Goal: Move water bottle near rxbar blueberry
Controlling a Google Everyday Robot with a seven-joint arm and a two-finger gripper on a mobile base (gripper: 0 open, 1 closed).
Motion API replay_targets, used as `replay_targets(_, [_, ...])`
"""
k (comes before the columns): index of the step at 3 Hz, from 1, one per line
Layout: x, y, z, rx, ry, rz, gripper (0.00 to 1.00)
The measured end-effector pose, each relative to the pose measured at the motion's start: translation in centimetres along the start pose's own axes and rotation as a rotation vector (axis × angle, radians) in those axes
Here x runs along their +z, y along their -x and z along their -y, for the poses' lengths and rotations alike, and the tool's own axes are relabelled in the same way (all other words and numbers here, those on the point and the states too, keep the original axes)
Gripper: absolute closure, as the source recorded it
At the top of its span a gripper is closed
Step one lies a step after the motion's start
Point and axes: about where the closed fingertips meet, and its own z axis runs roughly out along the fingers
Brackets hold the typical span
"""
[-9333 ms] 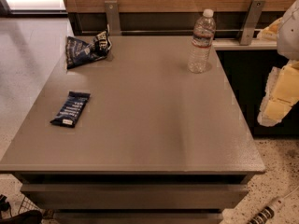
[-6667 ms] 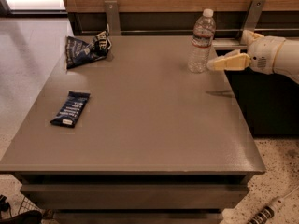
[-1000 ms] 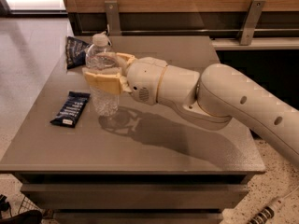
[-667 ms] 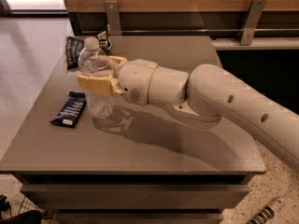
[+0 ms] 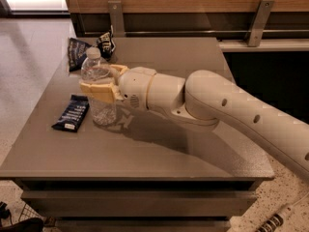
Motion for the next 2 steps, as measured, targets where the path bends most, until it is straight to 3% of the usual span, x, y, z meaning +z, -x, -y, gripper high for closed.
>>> replay_targets(2, [0.64, -0.92, 0.18, -0.056, -0.031, -0.029, 0.99])
